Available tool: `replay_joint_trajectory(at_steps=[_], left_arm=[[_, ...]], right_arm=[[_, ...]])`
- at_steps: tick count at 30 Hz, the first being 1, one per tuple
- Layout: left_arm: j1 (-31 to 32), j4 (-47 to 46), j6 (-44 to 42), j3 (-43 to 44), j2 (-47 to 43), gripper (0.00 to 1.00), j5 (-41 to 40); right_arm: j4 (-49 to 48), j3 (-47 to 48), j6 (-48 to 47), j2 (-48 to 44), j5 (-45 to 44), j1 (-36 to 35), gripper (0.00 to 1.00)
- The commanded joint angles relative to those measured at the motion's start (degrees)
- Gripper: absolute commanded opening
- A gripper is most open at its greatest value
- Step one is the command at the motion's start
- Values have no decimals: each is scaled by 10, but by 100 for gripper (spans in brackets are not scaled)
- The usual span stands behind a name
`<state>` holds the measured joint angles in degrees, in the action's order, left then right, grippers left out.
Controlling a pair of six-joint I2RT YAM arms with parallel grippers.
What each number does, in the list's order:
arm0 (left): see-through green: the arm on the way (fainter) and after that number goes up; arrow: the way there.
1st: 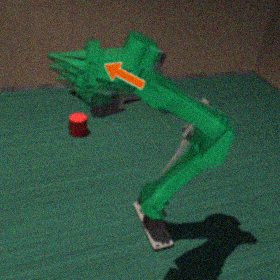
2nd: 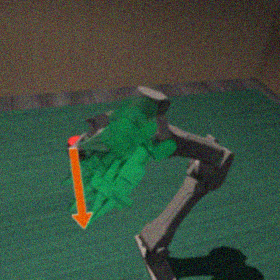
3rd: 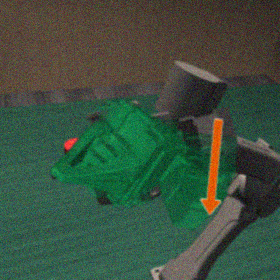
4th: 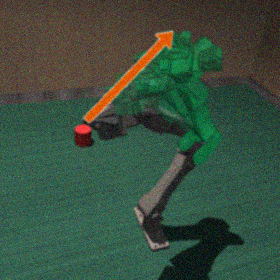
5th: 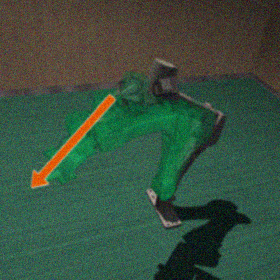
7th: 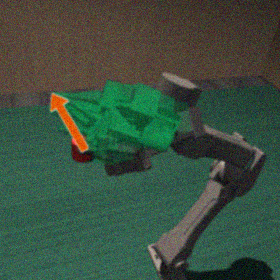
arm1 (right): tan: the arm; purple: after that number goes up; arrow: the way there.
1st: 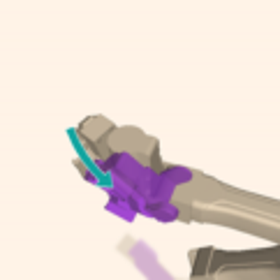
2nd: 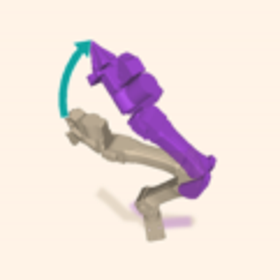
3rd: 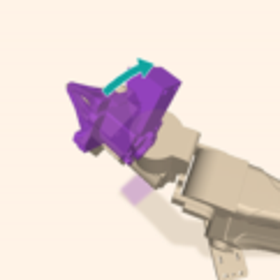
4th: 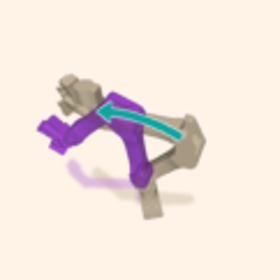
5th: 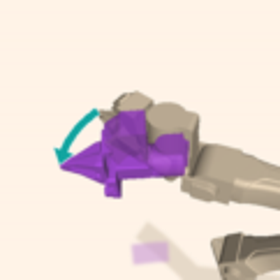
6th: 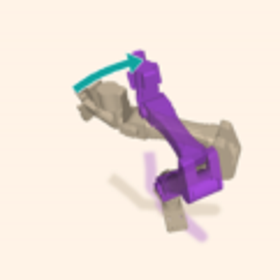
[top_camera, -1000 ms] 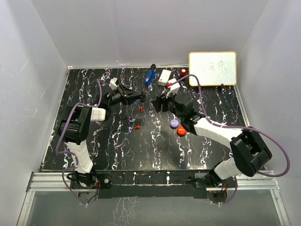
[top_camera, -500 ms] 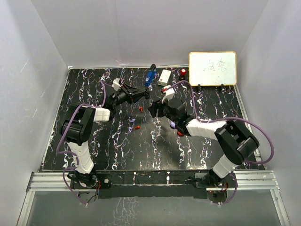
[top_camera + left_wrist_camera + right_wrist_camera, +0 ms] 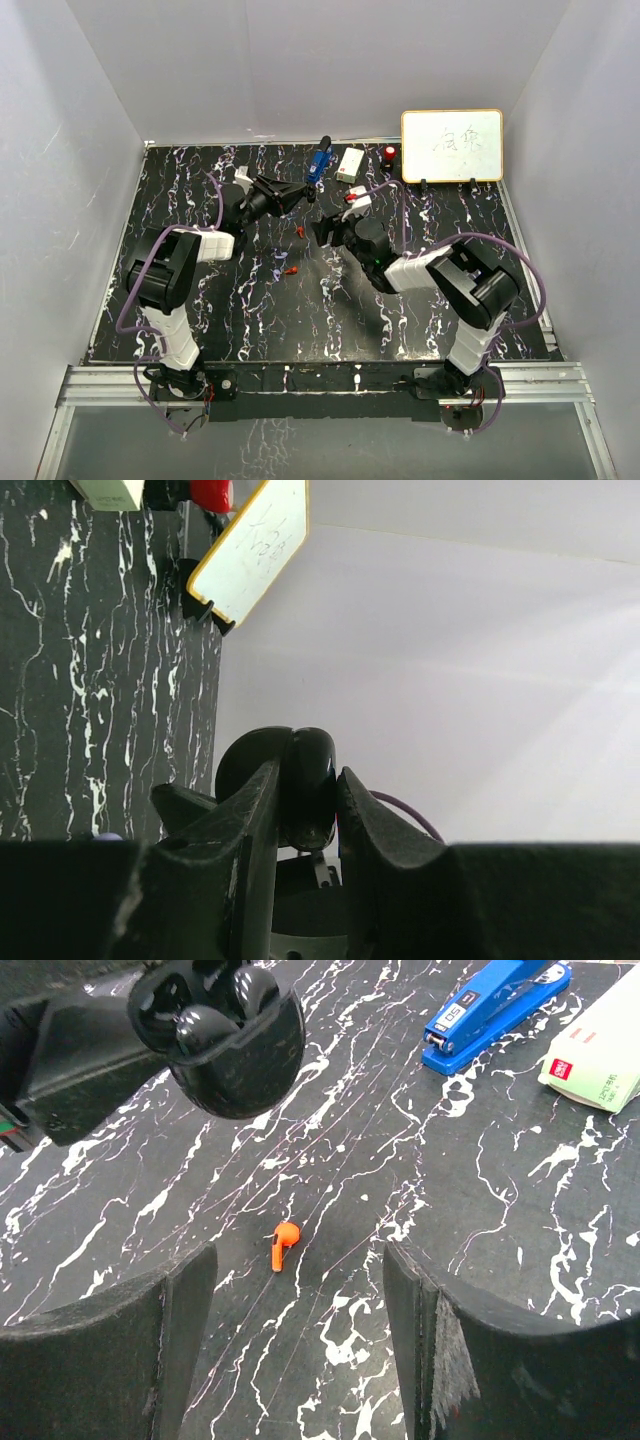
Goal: Insert the wireless bluetooth earbuds into the charging case
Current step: Close the charging case.
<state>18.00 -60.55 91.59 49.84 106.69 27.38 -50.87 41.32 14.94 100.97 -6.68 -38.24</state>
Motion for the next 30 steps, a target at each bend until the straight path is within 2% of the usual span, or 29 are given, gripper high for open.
replay_joint_trajectory(at_steps=[1,20,30], left_arm=[[13,-10,10,0,-36,0,-17],[36,-11,17,-6,-31,0,-21],[37,-7,21,-12,-37,0,-13]], right_arm=[[-92,14,-22,26,-28,-6,65],[-184,56,-64,81,-62,-8,65],[-227,54,-97,97,-117,-8,65]])
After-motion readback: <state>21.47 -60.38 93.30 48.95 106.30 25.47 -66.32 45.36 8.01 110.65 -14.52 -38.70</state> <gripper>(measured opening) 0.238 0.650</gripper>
